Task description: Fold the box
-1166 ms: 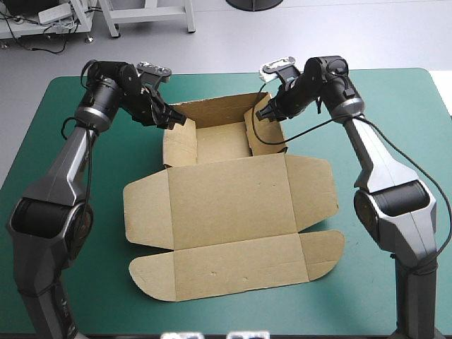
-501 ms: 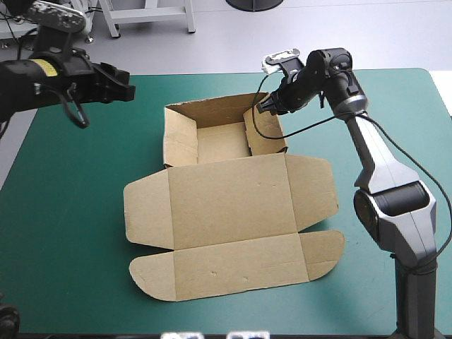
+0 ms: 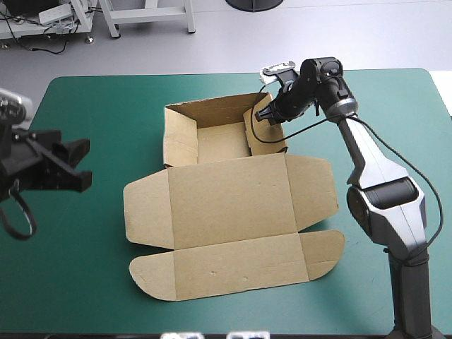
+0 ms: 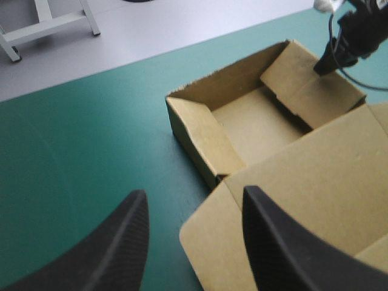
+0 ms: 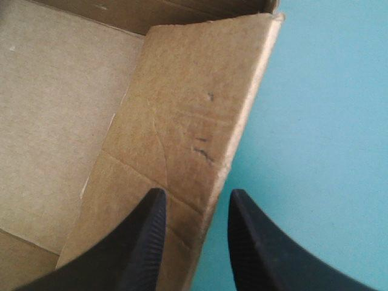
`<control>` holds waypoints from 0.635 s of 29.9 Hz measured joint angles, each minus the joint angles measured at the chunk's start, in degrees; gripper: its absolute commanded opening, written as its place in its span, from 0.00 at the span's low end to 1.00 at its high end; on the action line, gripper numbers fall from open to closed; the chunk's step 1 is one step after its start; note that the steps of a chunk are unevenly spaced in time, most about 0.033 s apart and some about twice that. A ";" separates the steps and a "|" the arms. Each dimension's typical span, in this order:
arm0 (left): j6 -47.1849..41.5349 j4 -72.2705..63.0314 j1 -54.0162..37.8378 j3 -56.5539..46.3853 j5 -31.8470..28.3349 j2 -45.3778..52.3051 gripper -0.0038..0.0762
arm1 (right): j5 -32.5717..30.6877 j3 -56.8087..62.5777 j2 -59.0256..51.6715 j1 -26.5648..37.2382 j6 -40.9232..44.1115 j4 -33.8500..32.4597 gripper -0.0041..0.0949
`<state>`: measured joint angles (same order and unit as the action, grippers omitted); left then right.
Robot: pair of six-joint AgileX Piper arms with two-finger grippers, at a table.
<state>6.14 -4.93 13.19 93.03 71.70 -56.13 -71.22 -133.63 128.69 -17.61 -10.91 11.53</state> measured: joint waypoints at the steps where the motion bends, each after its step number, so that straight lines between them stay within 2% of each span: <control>1: 0.00 0.20 0.00 -3.03 0.00 2.36 0.49 | 0.00 0.00 0.24 0.00 0.04 0.00 0.38; 9: -0.36 0.34 -0.07 -23.76 -1.95 21.79 0.49 | 0.05 0.00 2.04 0.00 0.25 0.00 0.36; 12: -0.47 0.34 -0.07 -30.57 -2.32 27.28 0.49 | 0.05 0.00 2.80 0.00 0.27 0.12 0.27; 16: -0.53 0.15 -0.07 -38.95 -2.46 32.71 0.48 | 0.05 0.00 3.93 0.00 0.45 0.76 0.01; 19: -0.95 0.08 -0.07 -43.75 -2.46 36.00 0.47 | 0.35 0.00 4.14 0.00 1.27 1.27 0.02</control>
<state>5.20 -4.85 13.12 49.28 69.24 -20.13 -70.87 -133.63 132.83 -17.61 -9.65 12.80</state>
